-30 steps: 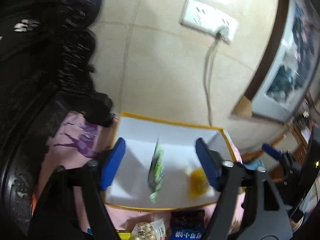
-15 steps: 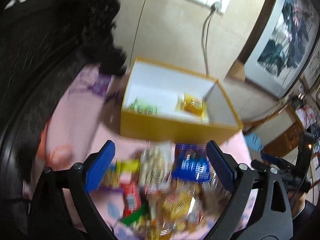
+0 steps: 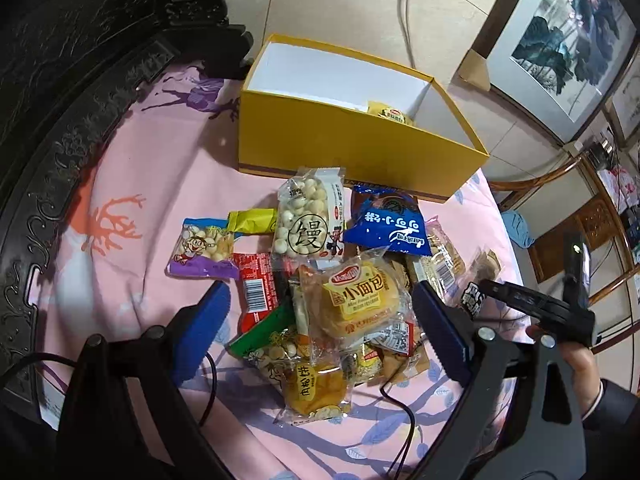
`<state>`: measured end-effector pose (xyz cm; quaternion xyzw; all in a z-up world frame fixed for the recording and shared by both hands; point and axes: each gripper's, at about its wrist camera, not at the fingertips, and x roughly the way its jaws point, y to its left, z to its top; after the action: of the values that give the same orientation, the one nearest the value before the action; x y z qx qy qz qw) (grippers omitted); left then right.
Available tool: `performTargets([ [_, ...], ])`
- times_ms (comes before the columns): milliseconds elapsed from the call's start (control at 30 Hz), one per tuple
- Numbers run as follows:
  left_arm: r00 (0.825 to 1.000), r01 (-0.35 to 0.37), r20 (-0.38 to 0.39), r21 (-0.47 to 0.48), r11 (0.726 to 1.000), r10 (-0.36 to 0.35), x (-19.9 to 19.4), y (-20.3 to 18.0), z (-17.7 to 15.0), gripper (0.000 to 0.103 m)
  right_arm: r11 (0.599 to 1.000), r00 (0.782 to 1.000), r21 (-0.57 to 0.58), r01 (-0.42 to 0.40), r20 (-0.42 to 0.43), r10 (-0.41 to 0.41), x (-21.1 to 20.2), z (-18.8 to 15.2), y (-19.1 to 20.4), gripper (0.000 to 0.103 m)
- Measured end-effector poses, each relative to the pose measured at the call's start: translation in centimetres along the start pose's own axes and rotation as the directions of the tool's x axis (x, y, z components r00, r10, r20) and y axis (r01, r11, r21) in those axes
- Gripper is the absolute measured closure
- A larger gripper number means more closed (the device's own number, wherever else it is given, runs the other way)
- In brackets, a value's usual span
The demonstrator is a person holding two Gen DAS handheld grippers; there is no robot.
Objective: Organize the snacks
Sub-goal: 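Grasp the brown sausage stick with the right gripper while the left gripper approaches the bread bag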
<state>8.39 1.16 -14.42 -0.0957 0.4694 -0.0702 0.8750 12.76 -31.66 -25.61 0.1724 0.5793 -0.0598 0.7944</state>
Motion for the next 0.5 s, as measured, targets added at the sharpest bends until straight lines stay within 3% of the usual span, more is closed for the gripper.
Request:
performTargets([
  [167, 1.000, 0.009, 0.001, -0.012, 1.000, -0.009, -0.3, 0.4, -0.1, 0.009, 1.000, 1.000, 0.015, 0.016, -0.026, -0.015, 1.7, 0.3, 0.9, 0.023],
  [267, 1.000, 0.012, -0.001, 0.002, 1.000, -0.012, -0.1, 0.3, -0.1, 0.009, 0.996, 0.998, -0.063, 0.064, 0.005, -0.064, 2.1, 0.3, 2.0, 0.026],
  [333, 1.000, 0.023, -0.012, 0.030, 0.999, -0.023, 0.4, -0.2, -0.2, 0.009, 0.988, 0.996, -0.126, 0.090, 0.027, -0.087, 2.0, 0.1, 2.7, 0.049],
  [400, 0.999, 0.028, -0.028, 0.066, 0.997, -0.026, 1.3, -1.0, -0.2, 0.009, 0.984, 0.997, -0.166, 0.069, 0.028, -0.065, 1.8, -0.3, 2.6, 0.061],
  [500, 0.999, 0.037, -0.044, 0.091, 0.995, -0.033, 2.6, -1.9, 0.1, 0.009, 0.981, 1.000, -0.193, 0.029, 0.004, -0.029, 1.3, -1.1, 1.9, 0.067],
])
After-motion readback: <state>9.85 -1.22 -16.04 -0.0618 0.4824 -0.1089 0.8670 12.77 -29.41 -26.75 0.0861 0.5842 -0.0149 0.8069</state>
